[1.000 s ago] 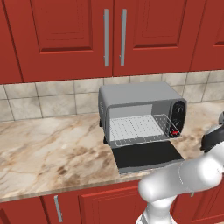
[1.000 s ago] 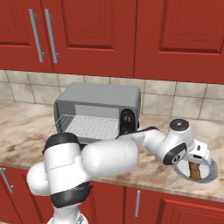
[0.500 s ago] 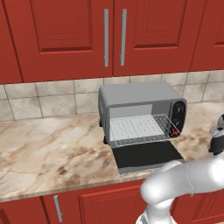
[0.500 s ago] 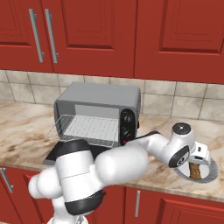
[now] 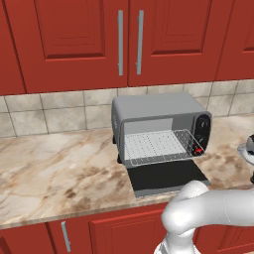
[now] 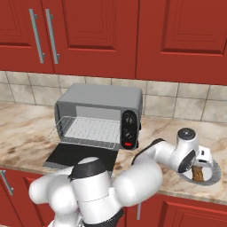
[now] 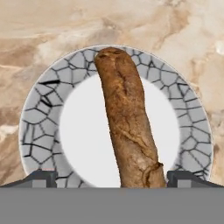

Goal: Pull the toaster oven rack outwards. Pick up the baguette from the plate and place it on the toaster oven rack. Close the toaster oven door fully and set the temperature to the lowest setting.

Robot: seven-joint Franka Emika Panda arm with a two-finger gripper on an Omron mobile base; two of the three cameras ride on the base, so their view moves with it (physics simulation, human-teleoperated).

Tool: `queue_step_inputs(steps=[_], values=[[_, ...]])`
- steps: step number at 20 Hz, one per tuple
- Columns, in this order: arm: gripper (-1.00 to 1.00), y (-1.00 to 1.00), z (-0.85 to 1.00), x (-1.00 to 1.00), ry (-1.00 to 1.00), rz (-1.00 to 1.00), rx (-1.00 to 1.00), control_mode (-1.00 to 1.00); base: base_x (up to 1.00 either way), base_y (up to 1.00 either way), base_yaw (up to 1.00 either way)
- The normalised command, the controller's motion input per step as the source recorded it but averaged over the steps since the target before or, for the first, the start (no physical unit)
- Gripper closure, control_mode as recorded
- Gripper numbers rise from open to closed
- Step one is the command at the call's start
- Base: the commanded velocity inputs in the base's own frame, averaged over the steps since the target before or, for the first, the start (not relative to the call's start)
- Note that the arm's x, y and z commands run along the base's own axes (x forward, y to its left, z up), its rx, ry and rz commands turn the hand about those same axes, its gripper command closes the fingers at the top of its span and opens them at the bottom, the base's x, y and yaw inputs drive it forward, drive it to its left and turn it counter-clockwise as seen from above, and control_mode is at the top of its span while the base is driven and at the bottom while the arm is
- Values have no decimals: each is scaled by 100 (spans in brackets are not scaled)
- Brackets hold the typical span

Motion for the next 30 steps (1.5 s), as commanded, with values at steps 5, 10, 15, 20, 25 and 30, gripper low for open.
queue_step_inputs(steps=[5,10,15,20,25,30], values=[[-100,-13,-24,19,0,5,0,-100,0,0,0],[-100,-19,-23,17,0,5,0,-100,0,0,0],[-100,-21,-22,16,0,4,0,-100,0,0,0],[100,-13,-20,12,0,3,0,-100,0,0,0],[100,0,-13,1,0,1,0,-100,0,0,0],[100,0,-20,-11,0,0,0,-100,0,0,0]])
